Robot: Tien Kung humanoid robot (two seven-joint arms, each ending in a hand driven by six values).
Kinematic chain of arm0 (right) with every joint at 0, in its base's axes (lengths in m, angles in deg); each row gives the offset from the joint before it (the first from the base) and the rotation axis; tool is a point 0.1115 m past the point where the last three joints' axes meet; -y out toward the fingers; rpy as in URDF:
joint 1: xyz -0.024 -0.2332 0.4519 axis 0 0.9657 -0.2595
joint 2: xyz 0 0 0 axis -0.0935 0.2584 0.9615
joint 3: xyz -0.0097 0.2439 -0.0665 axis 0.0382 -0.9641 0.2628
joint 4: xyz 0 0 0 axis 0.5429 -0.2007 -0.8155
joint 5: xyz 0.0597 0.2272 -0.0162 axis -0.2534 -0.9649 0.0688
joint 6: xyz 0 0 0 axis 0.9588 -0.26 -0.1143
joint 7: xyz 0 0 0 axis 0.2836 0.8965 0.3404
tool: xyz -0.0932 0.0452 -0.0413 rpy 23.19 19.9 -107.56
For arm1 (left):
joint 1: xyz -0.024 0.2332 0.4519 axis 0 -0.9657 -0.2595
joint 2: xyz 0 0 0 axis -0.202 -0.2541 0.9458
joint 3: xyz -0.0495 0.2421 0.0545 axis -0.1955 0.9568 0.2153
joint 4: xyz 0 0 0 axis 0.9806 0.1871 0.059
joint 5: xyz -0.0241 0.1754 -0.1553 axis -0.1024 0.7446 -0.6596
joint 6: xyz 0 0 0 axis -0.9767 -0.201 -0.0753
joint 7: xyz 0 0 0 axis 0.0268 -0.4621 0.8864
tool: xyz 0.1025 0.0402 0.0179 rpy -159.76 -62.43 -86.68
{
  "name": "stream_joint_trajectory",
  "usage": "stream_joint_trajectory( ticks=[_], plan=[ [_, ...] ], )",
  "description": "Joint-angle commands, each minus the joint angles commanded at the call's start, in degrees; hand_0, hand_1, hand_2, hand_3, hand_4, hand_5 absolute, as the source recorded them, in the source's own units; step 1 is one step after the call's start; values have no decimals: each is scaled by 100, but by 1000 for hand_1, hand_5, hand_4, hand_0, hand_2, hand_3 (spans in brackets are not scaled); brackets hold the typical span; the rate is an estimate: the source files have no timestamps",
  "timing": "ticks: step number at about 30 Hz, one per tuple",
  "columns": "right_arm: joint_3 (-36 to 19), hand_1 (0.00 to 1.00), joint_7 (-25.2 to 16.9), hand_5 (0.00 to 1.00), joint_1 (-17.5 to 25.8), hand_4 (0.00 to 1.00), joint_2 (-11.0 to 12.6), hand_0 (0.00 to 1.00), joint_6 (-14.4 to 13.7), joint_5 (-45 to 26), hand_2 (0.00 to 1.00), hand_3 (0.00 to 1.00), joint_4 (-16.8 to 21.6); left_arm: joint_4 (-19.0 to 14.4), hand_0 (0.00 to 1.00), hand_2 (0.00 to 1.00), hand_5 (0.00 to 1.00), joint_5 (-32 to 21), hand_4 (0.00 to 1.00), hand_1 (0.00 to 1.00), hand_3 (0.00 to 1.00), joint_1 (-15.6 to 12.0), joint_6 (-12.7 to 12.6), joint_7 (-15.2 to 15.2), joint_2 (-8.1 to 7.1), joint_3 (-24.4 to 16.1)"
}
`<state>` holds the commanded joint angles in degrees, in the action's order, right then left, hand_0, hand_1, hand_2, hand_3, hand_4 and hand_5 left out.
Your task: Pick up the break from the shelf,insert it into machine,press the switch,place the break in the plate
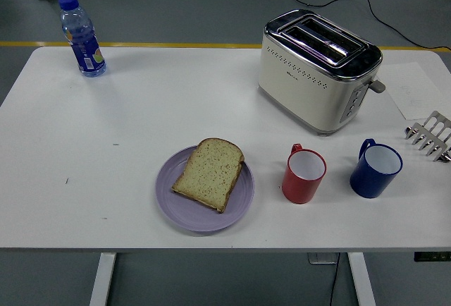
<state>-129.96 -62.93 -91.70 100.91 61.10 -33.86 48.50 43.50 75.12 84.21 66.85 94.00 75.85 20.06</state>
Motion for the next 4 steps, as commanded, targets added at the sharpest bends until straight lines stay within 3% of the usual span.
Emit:
stream_joint_trajectory(
  ticks=[4],
  plan=[
    [-14,663,-6,305,-3,429,4,712,-7,-12,683,614,-2,0,673,676,867,-9,274,689,553,5,-1,-3,-1,5]
  ],
)
